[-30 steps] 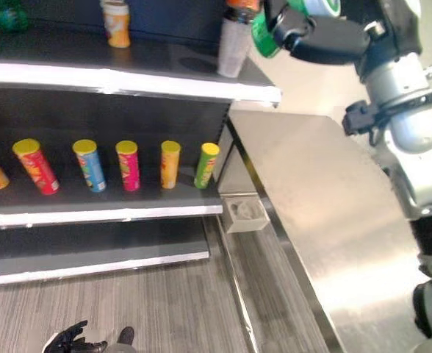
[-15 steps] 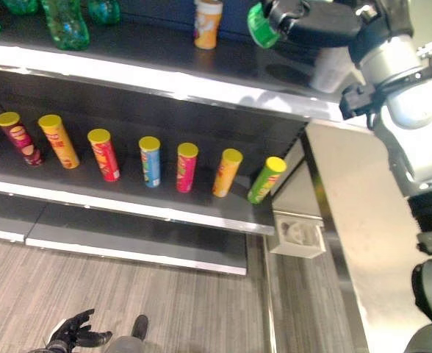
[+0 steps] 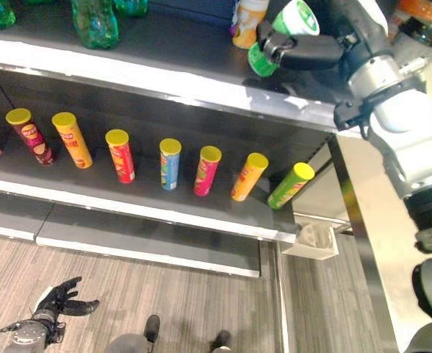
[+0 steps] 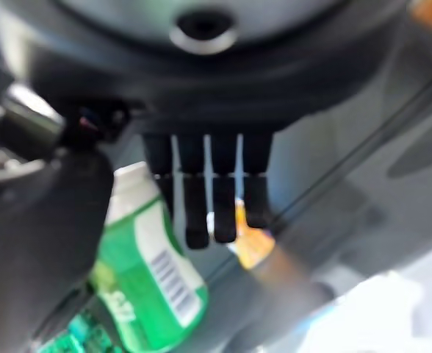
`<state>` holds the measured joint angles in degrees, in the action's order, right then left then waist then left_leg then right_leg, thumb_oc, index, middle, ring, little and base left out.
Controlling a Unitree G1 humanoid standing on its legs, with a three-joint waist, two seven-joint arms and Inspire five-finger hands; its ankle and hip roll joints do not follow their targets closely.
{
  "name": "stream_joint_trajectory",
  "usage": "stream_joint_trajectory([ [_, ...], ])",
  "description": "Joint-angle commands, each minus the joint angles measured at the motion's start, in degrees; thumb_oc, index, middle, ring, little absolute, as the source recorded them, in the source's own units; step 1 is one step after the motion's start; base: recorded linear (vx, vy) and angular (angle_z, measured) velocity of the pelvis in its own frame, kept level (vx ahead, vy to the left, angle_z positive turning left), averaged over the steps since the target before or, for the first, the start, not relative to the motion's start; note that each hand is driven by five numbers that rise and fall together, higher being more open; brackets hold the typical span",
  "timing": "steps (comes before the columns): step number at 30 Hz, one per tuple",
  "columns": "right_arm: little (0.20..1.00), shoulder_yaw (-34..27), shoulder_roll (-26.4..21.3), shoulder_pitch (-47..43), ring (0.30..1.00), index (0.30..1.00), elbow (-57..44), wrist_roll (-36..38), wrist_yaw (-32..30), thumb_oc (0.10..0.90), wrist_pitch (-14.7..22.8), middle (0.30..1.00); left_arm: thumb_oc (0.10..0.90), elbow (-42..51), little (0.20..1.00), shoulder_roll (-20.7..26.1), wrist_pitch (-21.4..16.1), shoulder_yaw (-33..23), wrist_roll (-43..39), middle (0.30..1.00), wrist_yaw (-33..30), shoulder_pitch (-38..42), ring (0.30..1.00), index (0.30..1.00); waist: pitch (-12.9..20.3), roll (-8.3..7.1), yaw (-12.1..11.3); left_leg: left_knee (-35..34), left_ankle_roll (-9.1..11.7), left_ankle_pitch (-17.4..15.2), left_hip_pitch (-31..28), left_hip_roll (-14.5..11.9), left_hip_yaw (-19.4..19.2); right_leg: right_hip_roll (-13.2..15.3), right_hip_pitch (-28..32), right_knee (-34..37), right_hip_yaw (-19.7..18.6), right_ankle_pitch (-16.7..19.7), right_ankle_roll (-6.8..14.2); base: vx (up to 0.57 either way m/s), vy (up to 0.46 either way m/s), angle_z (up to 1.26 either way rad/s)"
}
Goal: Put the goods on the table back onto the shelves and tidy them up.
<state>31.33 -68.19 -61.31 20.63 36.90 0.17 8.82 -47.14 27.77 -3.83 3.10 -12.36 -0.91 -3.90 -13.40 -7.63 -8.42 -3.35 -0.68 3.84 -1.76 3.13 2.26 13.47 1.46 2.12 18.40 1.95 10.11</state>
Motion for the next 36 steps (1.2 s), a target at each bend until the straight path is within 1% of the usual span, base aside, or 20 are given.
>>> stream_joint_trajectory([
  [1,0.3,2.18,-2.98,-13.1,0.3,0.3,-0.02,3.09,-1.79,0.4,3.8,0.3,0.8,0.91,0.9,0.65,-2.27,1.68,-1.09,0.9,-0.57,-3.79,0.9,0.9,6.12,-1.43,-1.43,0.91,5.87,-3.58,2.84,-5.37,-2.72,0.05,0.0,-1.88,0.4,1.57,1.35,0.08,-0.091,0.14],
  [3,0.3,2.68,-3.16,-13.28,0.3,0.3,-1.71,3.71,-1.51,0.4,4.28,0.3,0.8,0.55,0.9,-0.07,-2.2,1.8,-0.97,0.9,-0.57,-4.04,0.9,0.9,6.53,-1.79,-1.19,1.22,6.23,-3.61,2.94,-5.78,-2.44,-0.51,0.79,-0.75,0.37,1.67,1.3,0.07,-0.087,-0.01],
  [5,0.3,2.37,-4.24,-12.07,0.3,0.3,-4.64,3.96,-0.71,0.4,4.7,0.3,0.8,0.66,0.9,-1.29,-2.07,2.01,-0.66,0.9,-0.42,-4.77,0.9,0.9,7.34,-2.09,-0.85,0.84,6.93,-3.55,2.62,-6.49,-2.4,-1.07,2.03,0.55,1.25,1.37,1.26,0.1,-0.087,-0.02],
  [6,0.3,2.31,-4.25,-12.0,0.3,0.3,-4.67,3.95,-0.71,0.4,4.69,0.3,0.8,0.66,0.9,-1.28,-2.07,2.02,-0.65,0.9,-0.43,-4.78,0.9,0.9,7.34,-2.09,-0.83,0.82,6.94,-3.55,2.6,-6.5,-2.37,-1.09,2.07,0.58,1.28,1.37,1.25,0.11,-0.086,0.11],
  [8,0.3,4.19,-5.12,-12.76,0.3,0.3,-5.47,3.99,0.3,0.4,4.68,0.3,0.8,0.37,0.9,-1.76,-2.09,2.26,-0.1,0.9,-0.26,-4.98,0.9,0.9,7.86,-2.54,-0.68,0.2,7.29,-3.49,2.05,-6.72,-2.49,-1.4,2.82,1.05,1.8,1.11,1.23,0.07,-0.042,0.17],
  [12,0.3,6.7,-4.77,-13.79,0.3,0.3,-4.6,4.14,1.52,0.4,4.44,0.3,0.8,0.33,0.9,-2.2,-2.19,2.49,0.36,0.9,-0.35,-5.21,0.9,0.9,7.96,-3.12,-0.78,-0.1,7.45,-3.64,1.43,-7.11,-2.56,-1.64,3.36,1.1,2.33,0.72,1.03,0.05,-0.031,0.03],
  [15,0.3,7.48,-4.64,-14.11,0.3,0.3,-4.26,4.31,1.93,0.4,4.34,0.3,0.8,0.13,0.9,-2.0,-2.23,2.51,0.68,0.9,-0.37,-5.1,0.9,0.9,7.93,-3.5,-0.87,-0.27,7.52,-3.64,1.23,-7.27,-2.62,-1.63,3.41,1.0,2.58,0.64,1.03,0.0,0.0,0.0],
  [19,0.3,8.36,-4.53,-14.45,0.3,0.3,-3.61,4.19,2.43,0.4,4.0,0.3,0.8,-0.34,0.9,-1.71,-2.33,2.45,0.82,0.9,-0.48,-5.03,0.9,0.9,7.83,-4.46,-1.31,-0.67,7.55,-3.61,0.94,-7.45,-2.56,-1.65,3.56,0.84,3.09,0.6,1.03,0.03,-0.021,0.04],
  [22,0.3,10.13,-5.03,-15.32,0.3,0.3,-3.1,3.32,2.77,0.4,3.58,0.3,0.8,-0.03,0.9,-1.49,-2.52,2.33,0.83,0.9,-0.47,-5.31,0.9,0.9,7.75,-5.01,-1.5,-0.85,7.56,-3.54,0.96,-7.52,-2.52,-1.58,3.45,0.73,3.38,0.7,1.04,0.0,0.0,0.0],
  [26,0.3,10.37,-4.76,-15.63,0.3,0.3,-0.81,2.56,2.19,0.4,3.19,0.3,0.8,-0.39,0.9,-1.47,-2.52,2.04,0.28,0.9,-0.63,-5.46,0.9,0.9,7.32,-5.55,-1.92,-1.08,7.58,-3.38,1.3,-7.52,-2.35,-1.48,3.26,0.64,3.87,0.88,1.09,0.02,-0.007,0.06],
  [28,0.3,11.92,-4.57,-16.64,0.3,0.3,1.92,1.26,2.04,0.4,2.28,0.3,0.8,-0.16,0.9,-1.06,-2.61,1.84,0.08,0.9,-0.83,-5.71,0.9,0.9,6.74,-6.24,-2.28,-1.27,7.56,-3.2,1.62,-7.58,-2.28,-1.42,2.86,0.5,4.15,1.06,1.16,0.01,-0.019,0.14],
  [30,0.3,11.94,-3.71,-16.69,0.3,0.3,4.74,0.33,1.73,0.4,1.82,0.3,0.8,0.17,0.9,-0.8,-2.72,1.8,-0.14,0.9,-0.9,-5.97,0.9,0.9,6.4,-6.51,-2.52,-1.35,7.48,-3.27,1.73,-7.53,-2.21,-1.35,2.79,0.64,4.33,1.19,1.19,0.0,-0.016,0.1],
  [33,0.3,12.32,-2.52,-17.22,0.3,0.3,7.89,-0.6,1.52,0.4,1.03,0.3,0.8,0.19,0.9,-0.52,-2.8,1.75,-0.34,0.9,-1.16,-6.01,0.9,0.9,6.15,-6.58,-2.78,-1.35,7.39,-3.33,1.84,-7.43,-2.08,-1.31,2.78,0.61,4.45,1.19,1.19,0.0,-0.002,0.02],
  [36,0.3,12.23,-1.87,-17.37,0.3,0.3,8.52,-0.11,1.82,0.4,0.87,0.3,0.8,0.56,0.9,-0.5,-2.86,1.78,-0.7,0.9,-1.26,-5.97,0.9,0.9,5.84,-6.55,-2.88,-1.34,7.32,-3.29,2.01,-7.33,-1.94,-1.2,2.6,0.33,4.58,1.15,1.17,0.0,0.0,0.0],
])
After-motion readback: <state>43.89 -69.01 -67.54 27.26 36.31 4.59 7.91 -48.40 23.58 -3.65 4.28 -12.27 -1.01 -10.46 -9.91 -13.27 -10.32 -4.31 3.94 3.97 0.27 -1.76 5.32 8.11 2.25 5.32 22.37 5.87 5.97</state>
